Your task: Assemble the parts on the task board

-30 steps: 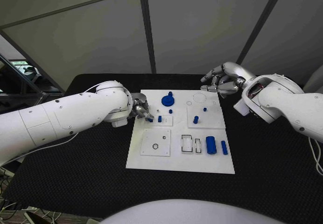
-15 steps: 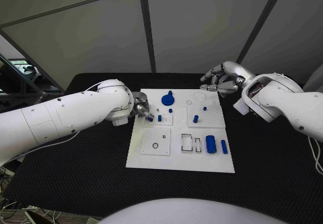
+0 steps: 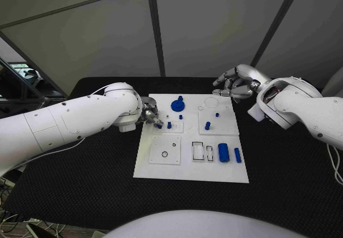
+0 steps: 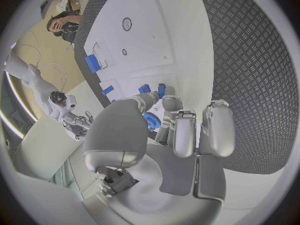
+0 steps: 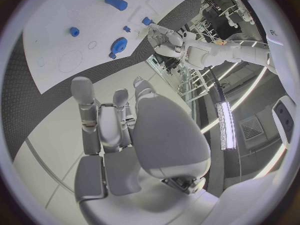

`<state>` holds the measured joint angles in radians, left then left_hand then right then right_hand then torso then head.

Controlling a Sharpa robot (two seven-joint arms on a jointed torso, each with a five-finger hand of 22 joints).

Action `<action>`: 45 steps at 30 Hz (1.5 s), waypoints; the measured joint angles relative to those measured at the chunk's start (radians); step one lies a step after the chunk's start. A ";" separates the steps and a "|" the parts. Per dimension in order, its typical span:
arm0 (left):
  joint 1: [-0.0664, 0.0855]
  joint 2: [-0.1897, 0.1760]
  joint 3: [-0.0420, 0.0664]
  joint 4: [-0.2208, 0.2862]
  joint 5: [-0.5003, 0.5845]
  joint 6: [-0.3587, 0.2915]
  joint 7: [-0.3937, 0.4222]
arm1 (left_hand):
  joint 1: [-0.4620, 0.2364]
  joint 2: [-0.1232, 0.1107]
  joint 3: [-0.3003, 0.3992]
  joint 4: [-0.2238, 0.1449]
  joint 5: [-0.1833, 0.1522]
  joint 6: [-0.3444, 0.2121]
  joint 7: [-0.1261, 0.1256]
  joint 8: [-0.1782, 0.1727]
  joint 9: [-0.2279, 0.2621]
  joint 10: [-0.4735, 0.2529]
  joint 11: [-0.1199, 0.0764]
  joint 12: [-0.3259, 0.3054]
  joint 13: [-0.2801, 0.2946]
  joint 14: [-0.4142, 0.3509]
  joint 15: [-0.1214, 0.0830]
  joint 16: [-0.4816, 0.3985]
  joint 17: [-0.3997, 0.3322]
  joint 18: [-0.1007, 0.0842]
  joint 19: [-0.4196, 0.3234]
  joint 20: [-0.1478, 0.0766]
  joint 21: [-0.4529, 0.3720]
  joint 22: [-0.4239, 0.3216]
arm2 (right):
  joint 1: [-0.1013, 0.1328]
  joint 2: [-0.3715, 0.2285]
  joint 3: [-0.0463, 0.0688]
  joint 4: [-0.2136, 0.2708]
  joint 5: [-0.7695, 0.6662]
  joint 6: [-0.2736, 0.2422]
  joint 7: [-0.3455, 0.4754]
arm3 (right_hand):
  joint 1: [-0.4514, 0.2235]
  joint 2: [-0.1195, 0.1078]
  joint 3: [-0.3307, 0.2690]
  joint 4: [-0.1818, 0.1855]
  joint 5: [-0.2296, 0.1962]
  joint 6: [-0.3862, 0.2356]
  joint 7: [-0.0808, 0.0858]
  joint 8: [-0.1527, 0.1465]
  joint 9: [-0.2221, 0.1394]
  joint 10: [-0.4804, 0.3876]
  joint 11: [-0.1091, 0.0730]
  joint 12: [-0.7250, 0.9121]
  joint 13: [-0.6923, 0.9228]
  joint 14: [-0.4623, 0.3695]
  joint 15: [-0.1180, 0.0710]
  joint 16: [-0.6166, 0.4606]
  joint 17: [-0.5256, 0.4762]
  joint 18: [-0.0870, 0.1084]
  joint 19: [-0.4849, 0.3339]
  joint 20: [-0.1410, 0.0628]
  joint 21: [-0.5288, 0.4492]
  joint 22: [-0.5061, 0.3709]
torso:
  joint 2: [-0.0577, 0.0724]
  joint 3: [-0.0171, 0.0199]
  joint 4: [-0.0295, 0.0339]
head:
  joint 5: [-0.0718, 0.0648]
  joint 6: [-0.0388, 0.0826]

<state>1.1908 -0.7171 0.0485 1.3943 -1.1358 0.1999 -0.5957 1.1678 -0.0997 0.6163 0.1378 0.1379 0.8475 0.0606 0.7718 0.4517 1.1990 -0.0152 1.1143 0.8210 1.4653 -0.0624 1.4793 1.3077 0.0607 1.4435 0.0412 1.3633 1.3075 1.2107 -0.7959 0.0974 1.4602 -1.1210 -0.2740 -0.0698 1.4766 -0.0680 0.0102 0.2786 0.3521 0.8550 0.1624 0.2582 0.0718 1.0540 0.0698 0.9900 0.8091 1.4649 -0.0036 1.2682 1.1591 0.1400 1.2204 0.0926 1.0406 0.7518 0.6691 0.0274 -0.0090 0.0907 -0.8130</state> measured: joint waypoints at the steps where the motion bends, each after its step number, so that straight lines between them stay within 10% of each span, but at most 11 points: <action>1: 0.000 0.001 0.000 -0.001 0.000 0.000 0.000 | -0.010 -0.002 0.006 -0.004 0.000 0.002 -0.002 0.003 0.000 0.001 -0.001 0.000 0.002 0.002 -0.002 0.000 0.000 0.000 0.000 0.000 0.001 0.000 | 0.000 0.000 0.000 0.000 0.000 0.000 0.000 | 0.000 0.000 0.000 0.000 0.000 0.000 0.000 0.000 0.000 0.000 0.000 0.000 0.000 0.000 0.000 0.000 0.000 0.000 0.000 0.000 0.000 0.000 | 0.000 0.0000 0.0000 | 0.000 0.000; 36: 0.000 0.013 -0.001 -0.016 0.000 0.005 -0.018 | -0.181 0.007 0.102 -0.073 0.005 0.064 -0.039 0.047 0.024 0.063 -0.028 0.040 0.063 0.003 -0.025 0.000 0.000 0.000 0.022 -0.014 0.033 0.000 | 0.000 -0.002 0.000 0.001 -0.001 0.006 -0.001 | 0.004 0.004 0.000 0.000 0.004 0.000 0.000 0.000 0.000 0.000 0.000 0.000 -0.002 0.000 0.000 -0.004 0.000 0.000 0.000 0.000 -0.004 -0.001 | 0.000 -0.0002 0.0010 | -0.002 -0.010; 45: -0.006 0.016 -0.005 -0.017 0.002 0.010 -0.022 | -0.248 0.006 0.032 -0.035 -0.005 0.085 -0.047 0.044 0.026 0.074 -0.031 0.044 0.069 0.004 -0.025 0.000 0.000 0.000 0.021 -0.014 0.033 0.000 | 0.000 -0.003 0.000 0.001 -0.001 0.007 -0.001 | 0.004 0.004 0.000 0.000 0.010 0.000 0.000 0.000 0.000 0.000 0.000 0.000 -0.002 0.000 0.000 -0.004 0.002 0.000 0.004 0.004 -0.004 -0.001 | 0.001 -0.0001 0.0004 | -0.002 -0.013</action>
<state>1.1847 -0.7013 0.0436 1.3777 -1.1342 0.2096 -0.6178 0.9196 -0.0936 0.6485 0.1030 0.1331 0.9330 0.0140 0.8163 0.4776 1.2729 -0.0467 1.1578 0.8904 1.4688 -0.0877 1.4793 1.3077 0.0609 1.4650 0.0269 1.3963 1.3075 1.2108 -0.7987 0.0974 1.4616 -1.1223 -0.2668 -0.0709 1.4805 -0.0642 0.0102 0.2786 0.3623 0.8551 0.1624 0.2582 0.0718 1.0540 0.0698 0.9900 0.8071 1.4649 -0.0036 1.2638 1.1611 0.1400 1.2239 0.0961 1.0364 0.7508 0.6698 0.0273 -0.0086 0.0882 -0.8256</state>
